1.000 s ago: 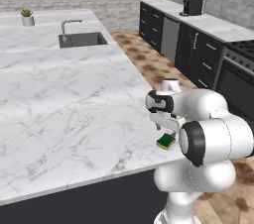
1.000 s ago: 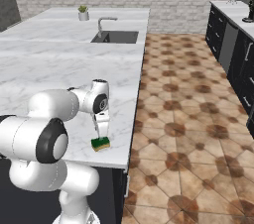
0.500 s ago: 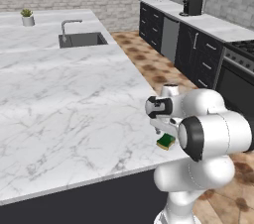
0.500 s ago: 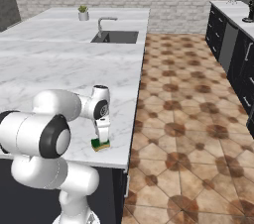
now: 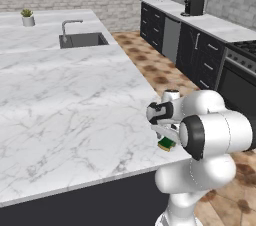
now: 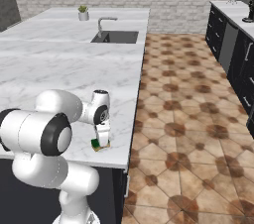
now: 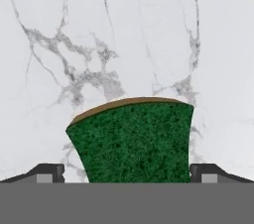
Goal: Place the sponge inside the microwave to prepare for sanitizing.
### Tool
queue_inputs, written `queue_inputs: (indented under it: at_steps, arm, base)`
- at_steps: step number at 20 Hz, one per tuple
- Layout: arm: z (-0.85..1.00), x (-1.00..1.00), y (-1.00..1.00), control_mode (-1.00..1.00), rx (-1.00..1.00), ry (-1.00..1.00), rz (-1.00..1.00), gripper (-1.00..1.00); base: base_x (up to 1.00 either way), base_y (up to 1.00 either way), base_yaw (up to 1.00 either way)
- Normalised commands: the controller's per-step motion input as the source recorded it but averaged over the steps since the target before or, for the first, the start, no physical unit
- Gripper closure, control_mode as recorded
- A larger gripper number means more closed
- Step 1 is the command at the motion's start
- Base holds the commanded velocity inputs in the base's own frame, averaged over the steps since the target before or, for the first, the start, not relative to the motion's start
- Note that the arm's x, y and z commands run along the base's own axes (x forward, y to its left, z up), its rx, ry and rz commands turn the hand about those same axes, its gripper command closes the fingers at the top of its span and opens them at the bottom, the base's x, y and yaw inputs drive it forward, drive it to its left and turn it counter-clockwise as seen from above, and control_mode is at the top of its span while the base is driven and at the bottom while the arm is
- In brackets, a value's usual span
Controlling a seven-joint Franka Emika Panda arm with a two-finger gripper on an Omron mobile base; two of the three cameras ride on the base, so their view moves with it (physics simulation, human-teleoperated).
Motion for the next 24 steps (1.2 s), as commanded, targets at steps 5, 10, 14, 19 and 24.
queue_inputs:
  at_steps: [5,10,14,19,24]
  arm:
    - [-0.25,0.01,0.00,-1.00,0.00,0.00,-0.03,-1.00]
    - [-0.29,0.06,0.00,-1.00,0.01,0.00,-0.03,-1.00]
    - [-0.34,-0.05,0.00,-1.00,0.00,-0.01,-0.01,1.00]
    - [-0.39,-0.13,0.00,-1.00,0.00,0.00,0.00,1.00]
    - [-0.23,-0.16,-0.01,-1.00,0.05,-0.03,-0.01,1.00]
  base:
    - [0.00,0.00,0.00]
    - [0.00,0.00,0.00]
    - [0.00,0.00,0.00]
    - [0.00,0.00,0.00]
    - [0.00,0.00,0.00]
